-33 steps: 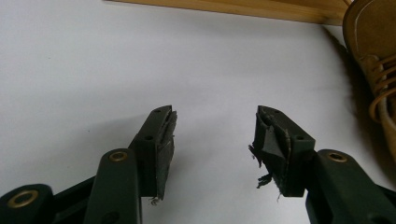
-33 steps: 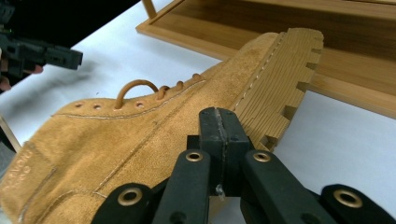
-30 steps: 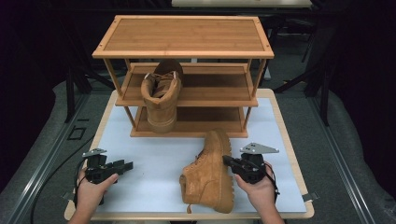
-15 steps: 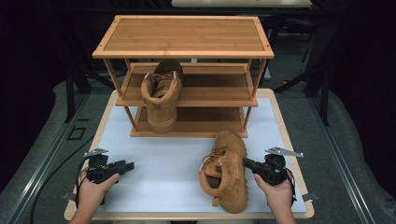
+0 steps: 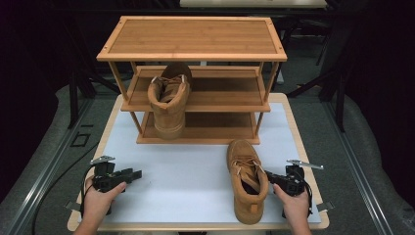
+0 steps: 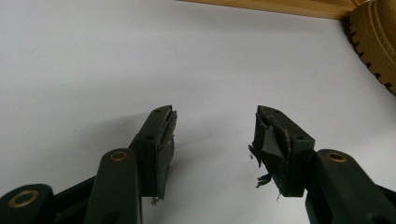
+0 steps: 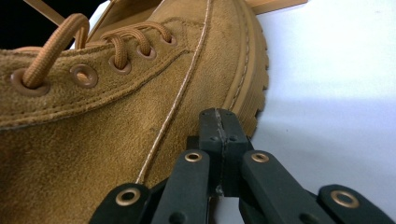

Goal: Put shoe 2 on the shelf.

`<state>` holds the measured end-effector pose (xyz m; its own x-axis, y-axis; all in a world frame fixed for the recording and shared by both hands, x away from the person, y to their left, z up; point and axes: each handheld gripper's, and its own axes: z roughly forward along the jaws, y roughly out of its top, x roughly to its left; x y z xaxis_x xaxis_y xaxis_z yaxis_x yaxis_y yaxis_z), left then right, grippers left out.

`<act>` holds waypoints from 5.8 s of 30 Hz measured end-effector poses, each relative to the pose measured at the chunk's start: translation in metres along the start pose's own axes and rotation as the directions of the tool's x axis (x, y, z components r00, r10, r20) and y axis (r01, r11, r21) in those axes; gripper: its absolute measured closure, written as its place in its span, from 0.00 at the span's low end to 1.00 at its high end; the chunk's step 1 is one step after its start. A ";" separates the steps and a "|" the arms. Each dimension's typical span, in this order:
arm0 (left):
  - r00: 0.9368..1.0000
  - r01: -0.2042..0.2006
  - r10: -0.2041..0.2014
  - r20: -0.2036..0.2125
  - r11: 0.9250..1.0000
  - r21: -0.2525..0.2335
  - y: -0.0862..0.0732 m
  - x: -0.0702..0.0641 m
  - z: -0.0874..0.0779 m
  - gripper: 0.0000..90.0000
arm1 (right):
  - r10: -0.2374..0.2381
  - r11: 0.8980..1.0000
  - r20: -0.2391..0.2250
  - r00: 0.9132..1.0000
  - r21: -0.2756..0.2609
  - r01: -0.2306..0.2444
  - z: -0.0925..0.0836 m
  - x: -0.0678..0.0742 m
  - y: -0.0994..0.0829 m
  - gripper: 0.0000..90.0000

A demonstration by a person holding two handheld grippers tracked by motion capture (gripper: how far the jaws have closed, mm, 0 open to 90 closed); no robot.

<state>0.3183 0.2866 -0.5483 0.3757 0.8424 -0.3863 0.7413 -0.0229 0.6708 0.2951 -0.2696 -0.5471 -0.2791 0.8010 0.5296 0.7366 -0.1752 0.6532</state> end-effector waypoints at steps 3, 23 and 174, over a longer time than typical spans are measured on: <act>1.000 -0.003 0.003 0.001 1.000 0.000 0.001 -0.001 0.000 0.53 | -0.014 1.000 0.003 1.000 0.001 0.014 0.007 0.003 0.005 1.00; 1.000 0.003 -0.003 -0.005 1.000 -0.012 0.000 0.003 -0.004 0.53 | -0.162 0.981 0.130 0.978 0.127 0.146 0.002 0.023 0.035 0.78; 1.000 0.011 -0.011 -0.005 1.000 0.009 -0.002 0.004 -0.001 0.53 | 0.133 0.944 -0.264 0.955 0.327 -0.041 -0.134 0.151 0.188 0.87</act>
<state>0.3181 0.2904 -0.5505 0.3645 0.8453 -0.3906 0.7506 -0.0184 0.6605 0.3084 -0.2583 -0.2719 -0.3315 0.5912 0.7353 0.9083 -0.0109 0.4182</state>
